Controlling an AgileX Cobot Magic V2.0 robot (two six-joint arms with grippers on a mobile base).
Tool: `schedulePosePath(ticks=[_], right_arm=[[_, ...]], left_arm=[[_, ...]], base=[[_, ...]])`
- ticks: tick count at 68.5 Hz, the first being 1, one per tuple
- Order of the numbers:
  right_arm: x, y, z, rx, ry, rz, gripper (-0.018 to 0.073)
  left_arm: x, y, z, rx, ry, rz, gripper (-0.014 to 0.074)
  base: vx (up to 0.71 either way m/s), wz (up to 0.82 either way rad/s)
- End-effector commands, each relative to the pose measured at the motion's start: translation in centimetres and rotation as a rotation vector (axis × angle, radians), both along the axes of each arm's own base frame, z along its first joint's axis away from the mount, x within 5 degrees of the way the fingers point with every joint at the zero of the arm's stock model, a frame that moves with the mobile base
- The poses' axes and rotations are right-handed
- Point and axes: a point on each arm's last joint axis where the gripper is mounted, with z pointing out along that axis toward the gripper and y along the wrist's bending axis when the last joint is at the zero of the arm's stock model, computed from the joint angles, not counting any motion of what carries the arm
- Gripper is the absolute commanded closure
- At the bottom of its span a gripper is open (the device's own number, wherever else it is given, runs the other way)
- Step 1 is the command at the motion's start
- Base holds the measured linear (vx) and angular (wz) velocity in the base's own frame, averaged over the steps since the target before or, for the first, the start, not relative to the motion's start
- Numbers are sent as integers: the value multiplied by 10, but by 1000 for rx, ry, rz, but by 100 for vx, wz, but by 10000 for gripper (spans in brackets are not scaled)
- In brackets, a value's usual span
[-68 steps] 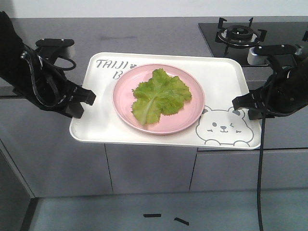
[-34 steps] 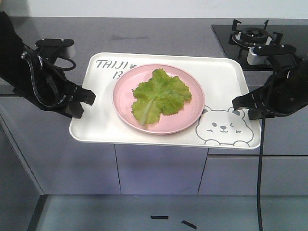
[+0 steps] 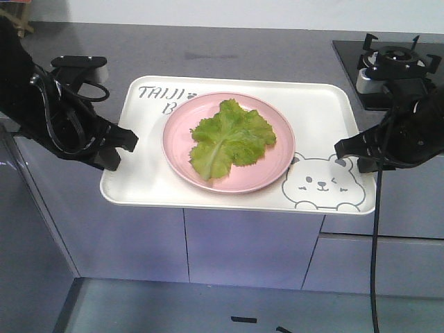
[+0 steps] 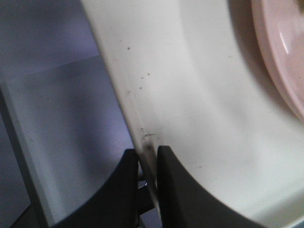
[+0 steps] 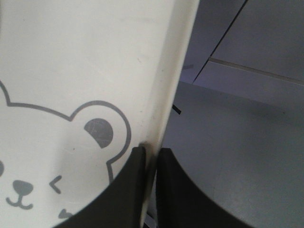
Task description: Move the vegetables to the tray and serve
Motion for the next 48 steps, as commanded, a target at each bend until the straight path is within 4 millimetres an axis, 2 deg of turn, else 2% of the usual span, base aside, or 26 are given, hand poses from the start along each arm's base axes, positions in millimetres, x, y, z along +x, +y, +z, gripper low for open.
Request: schedulePosePath(ticks=[1,48], right_arm=[[-5,11,26,77,-113,50,565],[-5,11,26,77,-113,50,565]], left_arm=[[-10,-17,34,-169,-126,-29,602],[-10,-17,34,-169,-126,-29,602]], base=[[6,14],[7,8]])
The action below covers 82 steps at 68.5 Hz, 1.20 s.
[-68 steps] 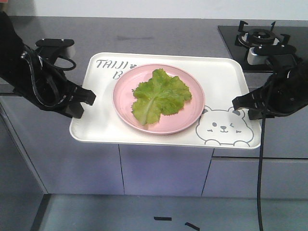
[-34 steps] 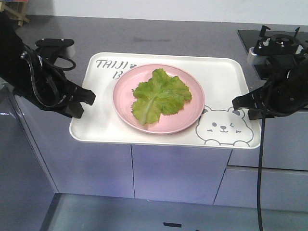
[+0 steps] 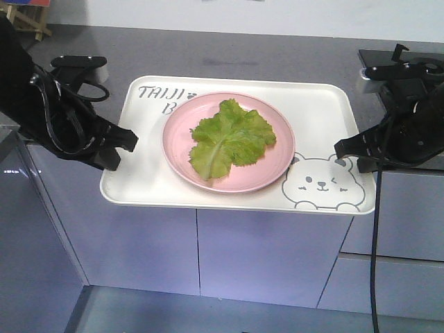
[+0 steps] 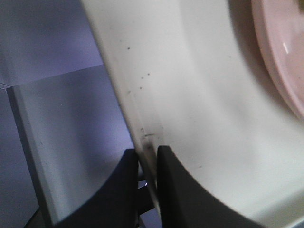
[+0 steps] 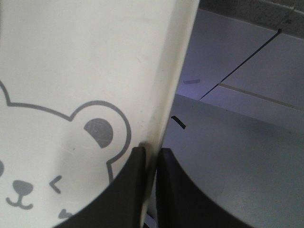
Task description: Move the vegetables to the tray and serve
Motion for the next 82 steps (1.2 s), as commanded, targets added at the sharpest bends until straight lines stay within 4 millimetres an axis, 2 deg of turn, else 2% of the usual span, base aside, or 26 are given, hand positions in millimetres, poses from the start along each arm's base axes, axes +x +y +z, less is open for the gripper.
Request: schedulePosePath(ticks=[1,82], right_arm=[[-5,11,26,77,-113,50,565],[-5,11,26,77,-113,50,565]], left_arm=[[-10,-17,34,-169,-126,-29,602],[-10,-17,34,-169,-126,-29,602]], base=[[9,-1],[11,-6]])
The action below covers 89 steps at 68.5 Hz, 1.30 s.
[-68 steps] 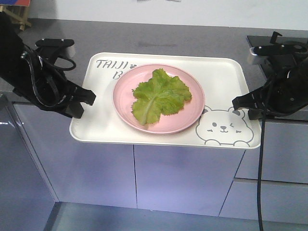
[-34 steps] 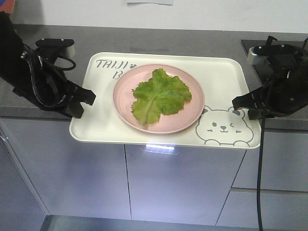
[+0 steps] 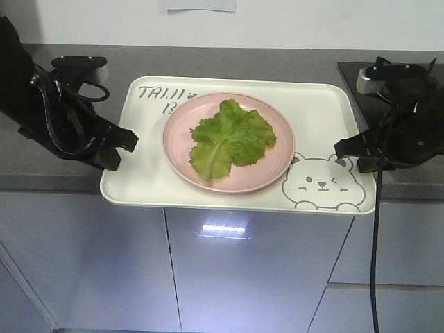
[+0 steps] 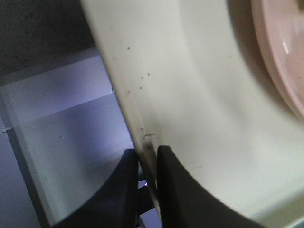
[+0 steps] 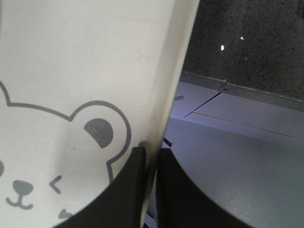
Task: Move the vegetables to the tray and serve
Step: 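Drive the base along the counter to the grey countertop holding the tray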
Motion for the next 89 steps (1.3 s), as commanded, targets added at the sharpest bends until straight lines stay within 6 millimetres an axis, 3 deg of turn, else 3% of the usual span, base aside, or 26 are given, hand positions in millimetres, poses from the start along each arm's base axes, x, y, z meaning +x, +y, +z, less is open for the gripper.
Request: schedulePosePath(ticks=[1,89], right_arm=[[-5,11,26,77,-113,50,565],[-5,11,26,77,-113,50,565]], left_arm=[[-10,-17,34,-169,-126,-29,602],[-10,-17,34,-169,-126,-29,602]], base=[[10,-6],[7,3]])
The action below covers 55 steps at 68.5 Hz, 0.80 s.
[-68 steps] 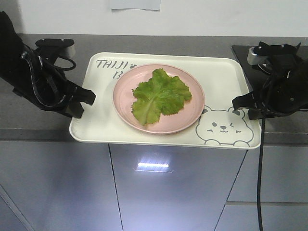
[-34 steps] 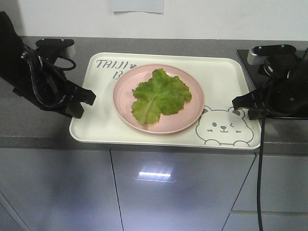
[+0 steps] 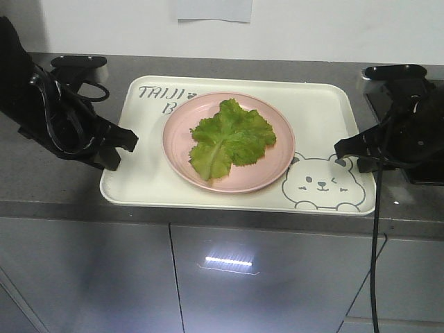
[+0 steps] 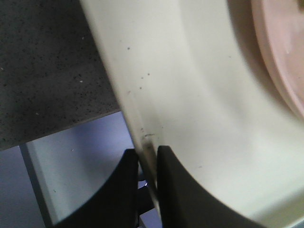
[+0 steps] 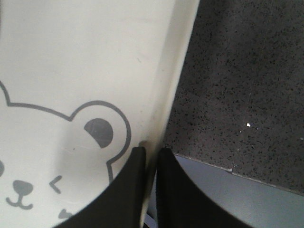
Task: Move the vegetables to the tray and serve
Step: 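Drive the base along the counter to the grey countertop holding the tray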
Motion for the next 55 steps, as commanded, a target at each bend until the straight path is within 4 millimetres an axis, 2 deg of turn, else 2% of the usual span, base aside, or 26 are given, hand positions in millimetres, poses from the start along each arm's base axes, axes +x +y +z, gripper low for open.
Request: schedulePosePath(ticks=[1,55], right_arm=[[-5,11,26,77,-113,50,565],[-5,11,26,77,-113,50,565]], left_arm=[[-10,-17,34,-169,-126,-29,602],[-10,-17,34,-169,-126,-29,602]], base=[[5,8],[6,3]])
